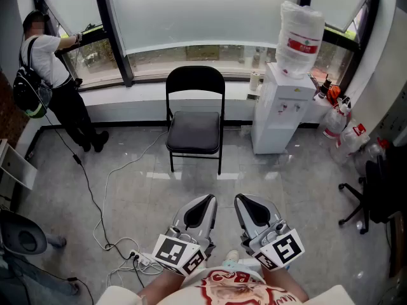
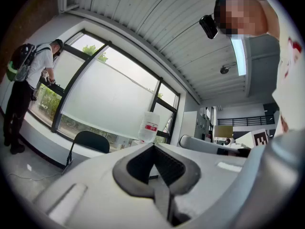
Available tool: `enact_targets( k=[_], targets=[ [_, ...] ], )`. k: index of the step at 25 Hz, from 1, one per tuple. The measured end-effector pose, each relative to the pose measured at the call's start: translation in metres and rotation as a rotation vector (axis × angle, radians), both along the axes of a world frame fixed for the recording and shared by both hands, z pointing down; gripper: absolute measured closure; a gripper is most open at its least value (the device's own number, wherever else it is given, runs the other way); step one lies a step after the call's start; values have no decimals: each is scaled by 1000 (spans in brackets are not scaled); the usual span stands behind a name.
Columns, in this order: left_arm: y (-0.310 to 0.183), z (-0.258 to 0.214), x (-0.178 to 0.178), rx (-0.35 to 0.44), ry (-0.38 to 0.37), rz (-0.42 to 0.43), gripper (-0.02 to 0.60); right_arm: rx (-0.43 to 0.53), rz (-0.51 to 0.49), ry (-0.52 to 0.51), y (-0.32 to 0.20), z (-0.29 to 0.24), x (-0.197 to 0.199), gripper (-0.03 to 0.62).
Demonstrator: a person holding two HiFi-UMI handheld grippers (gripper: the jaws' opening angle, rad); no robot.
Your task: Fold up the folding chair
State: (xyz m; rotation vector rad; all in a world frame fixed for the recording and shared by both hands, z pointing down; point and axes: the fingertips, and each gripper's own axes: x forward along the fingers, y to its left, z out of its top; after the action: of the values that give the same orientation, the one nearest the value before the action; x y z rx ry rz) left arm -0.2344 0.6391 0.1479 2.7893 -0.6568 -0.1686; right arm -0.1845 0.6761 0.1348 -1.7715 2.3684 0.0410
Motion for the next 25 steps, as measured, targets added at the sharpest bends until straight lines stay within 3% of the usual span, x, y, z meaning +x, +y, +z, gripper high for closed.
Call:
enact_targets(
  k=[8,16,25],
  targets=[
    [1,1,13,-74,32,19,581,6,-8,2,0,-5,9,571],
    [4,3,31,-21,3,28,581,3,-6,4,-3,-1,23,571],
    [2,7,63,-12,0,1,581,34,-28,-30,0,-4,56,571]
  ],
)
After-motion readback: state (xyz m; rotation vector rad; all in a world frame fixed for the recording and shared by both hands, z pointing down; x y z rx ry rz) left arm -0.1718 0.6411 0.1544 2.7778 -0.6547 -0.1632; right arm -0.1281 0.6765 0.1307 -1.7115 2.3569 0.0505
